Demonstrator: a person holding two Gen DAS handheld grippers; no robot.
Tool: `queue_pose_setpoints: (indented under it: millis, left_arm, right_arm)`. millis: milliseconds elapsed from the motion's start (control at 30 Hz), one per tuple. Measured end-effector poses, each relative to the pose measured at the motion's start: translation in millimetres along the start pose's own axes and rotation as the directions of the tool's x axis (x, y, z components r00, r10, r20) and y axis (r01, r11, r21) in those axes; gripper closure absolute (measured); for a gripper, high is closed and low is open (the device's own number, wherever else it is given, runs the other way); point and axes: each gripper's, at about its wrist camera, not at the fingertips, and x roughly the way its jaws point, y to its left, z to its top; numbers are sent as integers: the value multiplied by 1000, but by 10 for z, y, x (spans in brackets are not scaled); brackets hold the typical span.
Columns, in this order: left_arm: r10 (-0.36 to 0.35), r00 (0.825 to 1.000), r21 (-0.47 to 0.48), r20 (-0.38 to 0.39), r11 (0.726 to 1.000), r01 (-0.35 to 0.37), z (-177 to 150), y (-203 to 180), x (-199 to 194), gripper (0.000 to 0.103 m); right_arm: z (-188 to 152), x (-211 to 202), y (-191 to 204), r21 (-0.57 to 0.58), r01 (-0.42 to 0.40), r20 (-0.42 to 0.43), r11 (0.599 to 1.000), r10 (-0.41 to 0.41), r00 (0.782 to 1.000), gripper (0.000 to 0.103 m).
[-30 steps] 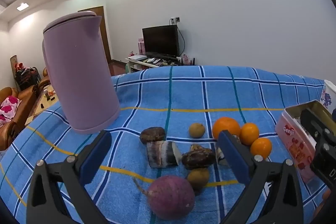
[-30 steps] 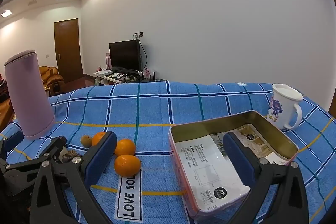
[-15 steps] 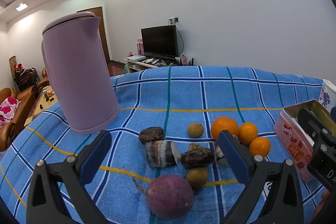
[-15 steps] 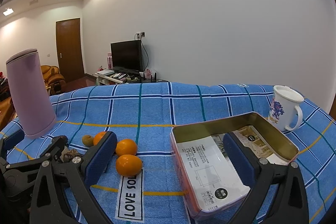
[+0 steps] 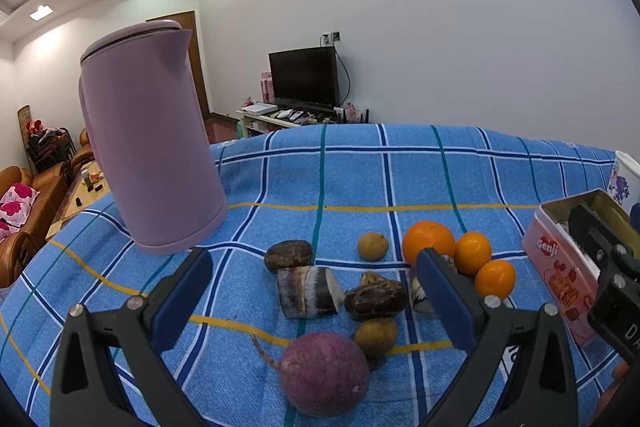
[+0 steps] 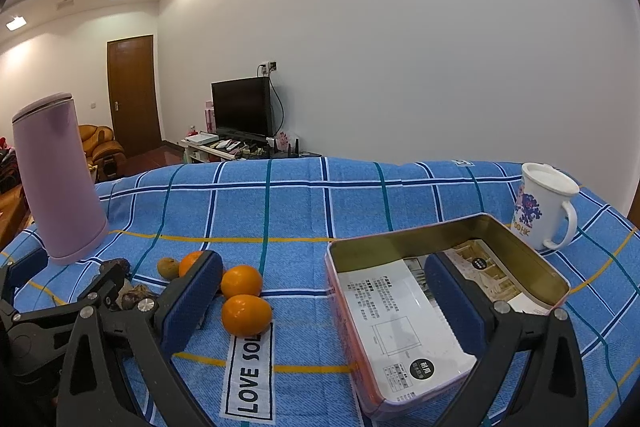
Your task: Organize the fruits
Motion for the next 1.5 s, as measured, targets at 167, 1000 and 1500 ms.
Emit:
queue_pose_setpoints:
  millis: [167, 1000, 1500]
  left_arm:
    - [0, 1000, 0, -1, 1000, 0, 2, 7, 12, 0]
    - [1, 1000, 0, -2, 1000, -1, 3, 5, 13, 0]
    - [-2, 1000, 0, -6, 1000, 2, -15, -8, 12, 0]
  right_arm:
    - [1, -3, 6, -2, -2, -2, 1000, 2, 1000, 1]
    - [-1, 1, 6, -2, -9, -2, 1000, 9, 1000, 1]
    - [-9, -17, 22, -14, -19, 7, 1000, 19, 1000, 1]
